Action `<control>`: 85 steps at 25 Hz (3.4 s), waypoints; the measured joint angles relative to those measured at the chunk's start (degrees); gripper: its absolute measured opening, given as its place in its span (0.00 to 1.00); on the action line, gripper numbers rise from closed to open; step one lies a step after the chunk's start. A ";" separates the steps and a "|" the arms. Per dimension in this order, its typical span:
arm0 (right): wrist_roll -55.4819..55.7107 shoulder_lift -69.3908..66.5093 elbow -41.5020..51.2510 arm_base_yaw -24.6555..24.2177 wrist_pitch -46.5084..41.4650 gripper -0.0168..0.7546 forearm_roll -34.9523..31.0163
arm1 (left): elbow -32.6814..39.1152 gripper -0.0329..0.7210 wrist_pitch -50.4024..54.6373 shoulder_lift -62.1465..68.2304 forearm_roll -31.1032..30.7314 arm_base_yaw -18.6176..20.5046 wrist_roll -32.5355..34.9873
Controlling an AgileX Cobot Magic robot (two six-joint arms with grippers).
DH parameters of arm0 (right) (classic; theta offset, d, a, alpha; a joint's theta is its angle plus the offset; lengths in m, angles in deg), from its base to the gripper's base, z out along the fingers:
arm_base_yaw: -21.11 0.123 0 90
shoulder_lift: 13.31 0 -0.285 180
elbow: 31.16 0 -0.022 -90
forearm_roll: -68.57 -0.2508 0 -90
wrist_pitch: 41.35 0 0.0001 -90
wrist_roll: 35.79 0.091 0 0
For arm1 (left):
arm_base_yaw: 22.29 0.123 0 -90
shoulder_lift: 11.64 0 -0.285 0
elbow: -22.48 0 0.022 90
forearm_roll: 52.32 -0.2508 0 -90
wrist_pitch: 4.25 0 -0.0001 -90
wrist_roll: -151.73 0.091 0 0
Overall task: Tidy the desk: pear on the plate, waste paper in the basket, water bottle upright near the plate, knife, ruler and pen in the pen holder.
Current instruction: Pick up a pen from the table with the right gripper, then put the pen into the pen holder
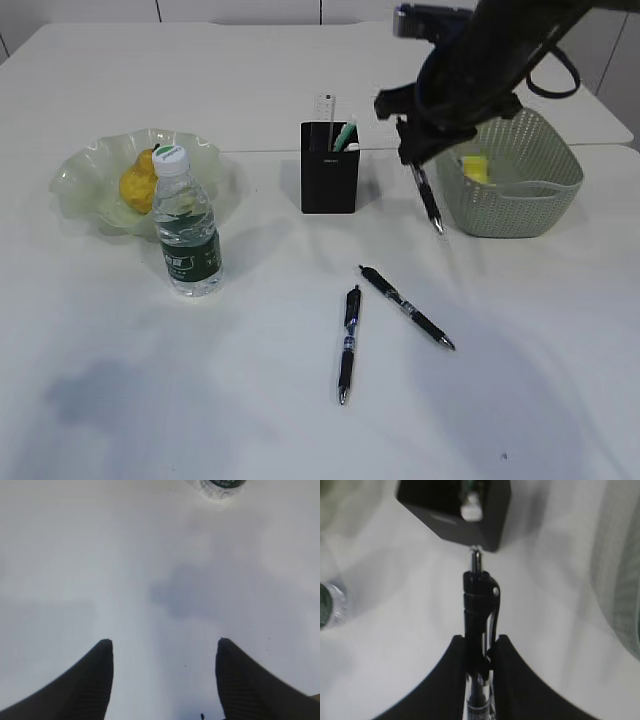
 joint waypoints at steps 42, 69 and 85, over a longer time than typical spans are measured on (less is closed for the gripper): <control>-44.13 -19.02 -16.57 0.00 34.62 0.14 -43.25 | 0.00 0.64 -0.61 0.00 0.00 0.00 0.00; -51.97 -21.79 -16.62 0.00 31.88 0.40 -46.13 | 0.00 0.64 -1.05 0.00 0.00 0.00 0.00; -25.63 -10.36 -16.62 0.00 16.44 0.41 -20.83 | 0.00 0.64 -1.29 0.00 0.00 0.00 0.00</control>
